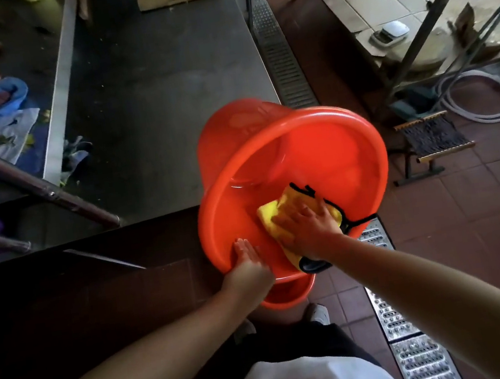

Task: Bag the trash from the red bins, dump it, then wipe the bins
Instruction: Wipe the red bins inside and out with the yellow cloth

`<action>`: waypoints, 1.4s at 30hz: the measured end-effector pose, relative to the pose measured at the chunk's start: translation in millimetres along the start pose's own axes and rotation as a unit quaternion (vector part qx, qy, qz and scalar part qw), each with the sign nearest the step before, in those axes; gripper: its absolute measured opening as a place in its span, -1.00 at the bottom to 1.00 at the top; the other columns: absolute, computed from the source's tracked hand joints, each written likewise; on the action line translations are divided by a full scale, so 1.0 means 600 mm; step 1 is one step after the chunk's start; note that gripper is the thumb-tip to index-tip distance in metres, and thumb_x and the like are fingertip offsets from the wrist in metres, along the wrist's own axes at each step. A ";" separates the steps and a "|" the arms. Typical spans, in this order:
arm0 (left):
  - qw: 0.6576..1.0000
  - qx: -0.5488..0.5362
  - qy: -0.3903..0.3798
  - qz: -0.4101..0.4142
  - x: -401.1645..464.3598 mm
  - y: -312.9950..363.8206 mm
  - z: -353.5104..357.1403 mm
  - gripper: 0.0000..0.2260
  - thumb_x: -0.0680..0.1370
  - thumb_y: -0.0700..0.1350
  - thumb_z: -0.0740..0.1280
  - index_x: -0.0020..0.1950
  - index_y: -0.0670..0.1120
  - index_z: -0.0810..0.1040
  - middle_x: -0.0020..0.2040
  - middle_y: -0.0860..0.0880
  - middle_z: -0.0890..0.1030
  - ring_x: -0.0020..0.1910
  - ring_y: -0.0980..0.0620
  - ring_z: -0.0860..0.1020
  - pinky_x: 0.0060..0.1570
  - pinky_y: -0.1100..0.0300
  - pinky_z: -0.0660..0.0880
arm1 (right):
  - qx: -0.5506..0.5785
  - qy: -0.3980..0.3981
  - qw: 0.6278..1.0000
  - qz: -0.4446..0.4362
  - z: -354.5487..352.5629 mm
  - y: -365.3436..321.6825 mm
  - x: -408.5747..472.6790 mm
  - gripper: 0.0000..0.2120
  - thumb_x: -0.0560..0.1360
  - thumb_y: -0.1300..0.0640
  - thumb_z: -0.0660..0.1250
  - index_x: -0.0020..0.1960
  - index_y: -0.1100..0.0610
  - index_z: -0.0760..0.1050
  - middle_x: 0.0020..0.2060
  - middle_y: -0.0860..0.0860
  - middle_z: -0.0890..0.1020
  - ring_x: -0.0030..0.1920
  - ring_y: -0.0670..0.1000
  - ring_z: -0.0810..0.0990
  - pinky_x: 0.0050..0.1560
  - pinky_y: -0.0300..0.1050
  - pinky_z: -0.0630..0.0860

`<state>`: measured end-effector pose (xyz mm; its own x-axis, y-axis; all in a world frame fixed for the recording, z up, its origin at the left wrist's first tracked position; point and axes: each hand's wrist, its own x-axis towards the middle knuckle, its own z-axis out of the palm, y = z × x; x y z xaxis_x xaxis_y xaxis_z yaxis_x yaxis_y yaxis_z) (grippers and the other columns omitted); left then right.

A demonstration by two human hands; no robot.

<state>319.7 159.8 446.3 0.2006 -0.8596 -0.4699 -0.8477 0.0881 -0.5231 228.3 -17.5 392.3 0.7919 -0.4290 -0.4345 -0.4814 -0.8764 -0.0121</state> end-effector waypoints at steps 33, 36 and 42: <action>0.998 0.008 0.054 -0.023 -0.001 -0.015 -0.026 -0.57 0.33 0.03 0.50 -0.01 -0.30 0.69 -0.09 -0.37 0.66 -0.11 -0.32 0.66 -0.06 -0.16 0.61 | 0.041 0.031 0.997 0.054 -0.029 0.022 0.086 -0.51 0.59 -0.09 0.21 0.51 -0.08 0.28 0.53 -0.03 0.29 0.57 0.09 0.05 0.44 0.18 0.12; 0.997 -0.015 0.065 -0.026 0.001 -0.009 -0.028 -0.65 0.36 -0.02 0.39 -0.04 -0.27 0.71 -0.13 -0.37 0.66 -0.14 -0.33 0.66 -0.12 -0.14 0.61 | 0.112 -0.013 0.993 0.045 -0.026 -0.039 0.092 -0.49 0.62 -0.13 0.17 0.54 -0.11 0.23 0.54 -0.05 0.26 0.58 0.08 0.04 0.42 0.21 0.16; 0.999 -0.032 0.035 -0.010 -0.002 -0.018 -0.008 -0.53 0.26 0.01 0.55 0.01 -0.30 0.68 -0.11 -0.37 0.66 -0.12 -0.35 0.66 -0.07 -0.18 0.60 | 0.101 -0.037 0.994 -0.021 -0.028 -0.022 0.098 -0.48 0.64 -0.17 0.12 0.58 -0.23 0.12 0.59 -0.16 0.14 0.59 -0.02 0.03 0.44 0.15 0.22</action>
<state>326.4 157.3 455.5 0.1849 -0.8946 -0.4068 -0.8738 0.0398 -0.4847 287.5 -34.7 382.2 0.7868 -0.3687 -0.4950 -0.5196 -0.8285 -0.2088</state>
